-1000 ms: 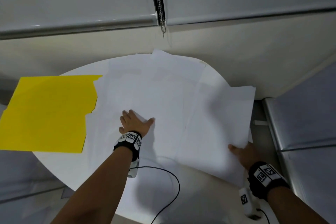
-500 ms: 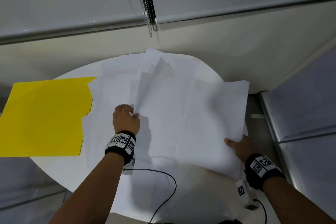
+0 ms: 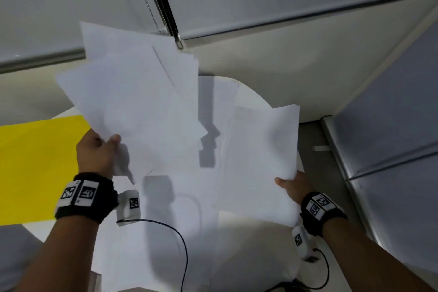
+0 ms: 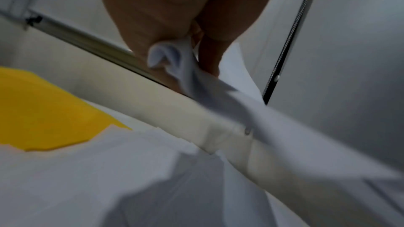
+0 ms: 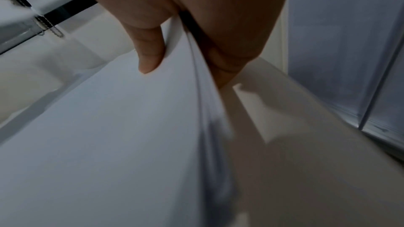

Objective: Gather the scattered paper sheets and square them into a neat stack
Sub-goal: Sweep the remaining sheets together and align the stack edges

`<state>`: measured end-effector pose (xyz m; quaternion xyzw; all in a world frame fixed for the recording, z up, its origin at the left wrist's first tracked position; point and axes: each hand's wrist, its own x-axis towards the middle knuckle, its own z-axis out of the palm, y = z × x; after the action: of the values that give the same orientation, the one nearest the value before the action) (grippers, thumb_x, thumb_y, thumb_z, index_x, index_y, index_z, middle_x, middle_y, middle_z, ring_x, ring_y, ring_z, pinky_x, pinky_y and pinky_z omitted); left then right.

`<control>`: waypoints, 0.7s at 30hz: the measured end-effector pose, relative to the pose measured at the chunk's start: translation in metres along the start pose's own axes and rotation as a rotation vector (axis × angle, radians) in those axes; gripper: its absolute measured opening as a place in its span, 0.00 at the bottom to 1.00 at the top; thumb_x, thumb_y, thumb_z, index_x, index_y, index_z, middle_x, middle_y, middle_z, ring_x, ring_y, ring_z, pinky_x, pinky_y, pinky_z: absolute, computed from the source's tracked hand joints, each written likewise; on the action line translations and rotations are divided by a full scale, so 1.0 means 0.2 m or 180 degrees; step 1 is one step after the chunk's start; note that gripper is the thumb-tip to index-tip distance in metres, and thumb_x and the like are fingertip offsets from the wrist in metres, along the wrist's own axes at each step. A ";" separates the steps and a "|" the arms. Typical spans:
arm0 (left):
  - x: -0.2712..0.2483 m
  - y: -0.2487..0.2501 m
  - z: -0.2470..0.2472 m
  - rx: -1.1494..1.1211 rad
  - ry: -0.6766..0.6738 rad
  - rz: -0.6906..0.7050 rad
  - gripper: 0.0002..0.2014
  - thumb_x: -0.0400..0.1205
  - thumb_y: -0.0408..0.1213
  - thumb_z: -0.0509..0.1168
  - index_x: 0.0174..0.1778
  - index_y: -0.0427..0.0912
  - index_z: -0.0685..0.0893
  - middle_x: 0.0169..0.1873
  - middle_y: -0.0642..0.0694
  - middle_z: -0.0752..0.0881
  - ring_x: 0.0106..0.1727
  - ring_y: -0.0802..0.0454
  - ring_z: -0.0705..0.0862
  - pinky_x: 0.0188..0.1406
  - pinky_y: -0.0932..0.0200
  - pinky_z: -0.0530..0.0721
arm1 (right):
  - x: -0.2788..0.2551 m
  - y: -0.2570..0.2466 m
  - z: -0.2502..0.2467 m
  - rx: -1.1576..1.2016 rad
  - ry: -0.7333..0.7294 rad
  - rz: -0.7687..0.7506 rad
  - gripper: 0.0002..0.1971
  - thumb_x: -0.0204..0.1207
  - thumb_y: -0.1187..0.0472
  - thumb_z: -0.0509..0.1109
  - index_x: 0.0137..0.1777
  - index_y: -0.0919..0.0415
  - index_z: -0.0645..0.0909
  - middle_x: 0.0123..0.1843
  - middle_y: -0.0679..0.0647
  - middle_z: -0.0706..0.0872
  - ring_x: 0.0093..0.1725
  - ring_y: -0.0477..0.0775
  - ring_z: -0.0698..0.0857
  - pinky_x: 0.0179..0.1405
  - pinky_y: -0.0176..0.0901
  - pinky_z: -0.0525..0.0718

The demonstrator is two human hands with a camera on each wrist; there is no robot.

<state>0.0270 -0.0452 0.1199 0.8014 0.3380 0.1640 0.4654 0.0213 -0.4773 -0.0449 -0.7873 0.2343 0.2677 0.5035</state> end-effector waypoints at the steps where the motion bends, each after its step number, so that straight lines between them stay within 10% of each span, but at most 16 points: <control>1: -0.03 0.02 0.02 -0.0251 -0.0209 -0.0063 0.05 0.80 0.29 0.68 0.50 0.32 0.82 0.34 0.36 0.84 0.30 0.44 0.81 0.32 0.53 0.81 | 0.01 0.00 0.00 -0.0038 -0.0040 0.0019 0.26 0.64 0.51 0.78 0.63 0.57 0.83 0.56 0.55 0.88 0.56 0.61 0.86 0.62 0.57 0.83; 4: -0.16 -0.01 0.17 -0.0326 -0.0902 -0.0239 0.06 0.80 0.26 0.69 0.52 0.33 0.82 0.33 0.35 0.85 0.24 0.47 0.81 0.21 0.57 0.80 | -0.04 -0.05 -0.02 -0.0004 -0.0044 -0.0044 0.21 0.71 0.62 0.77 0.65 0.59 0.81 0.54 0.56 0.86 0.54 0.59 0.85 0.57 0.49 0.81; 10: -0.47 -0.25 0.59 0.0504 -0.2021 -0.0760 0.37 0.79 0.36 0.73 0.81 0.45 0.63 0.70 0.34 0.77 0.75 0.41 0.74 0.72 0.52 0.73 | -0.07 -0.07 -0.02 0.0700 0.0054 0.0204 0.29 0.76 0.44 0.67 0.72 0.61 0.72 0.67 0.58 0.81 0.64 0.63 0.81 0.69 0.57 0.77; 14: -0.66 -0.28 0.77 0.1292 -0.2479 -0.0228 0.26 0.87 0.41 0.61 0.81 0.43 0.64 0.75 0.41 0.76 0.76 0.42 0.74 0.70 0.60 0.69 | -0.09 -0.06 -0.03 0.1031 0.0020 0.0257 0.34 0.78 0.38 0.64 0.79 0.55 0.66 0.72 0.50 0.75 0.75 0.60 0.74 0.66 0.48 0.74; 21: -0.62 -0.33 0.84 0.1701 -0.2565 0.0201 0.17 0.84 0.48 0.62 0.64 0.43 0.78 0.57 0.43 0.78 0.64 0.42 0.79 0.62 0.54 0.77 | -0.12 -0.09 -0.07 0.0460 0.0079 -0.0180 0.28 0.74 0.71 0.72 0.72 0.56 0.69 0.59 0.49 0.77 0.61 0.54 0.78 0.62 0.44 0.74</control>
<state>0.0092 -0.2164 -0.0174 0.9025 0.1367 -0.2380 0.3319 0.0181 -0.4804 -0.0129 -0.7585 0.2368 0.2260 0.5635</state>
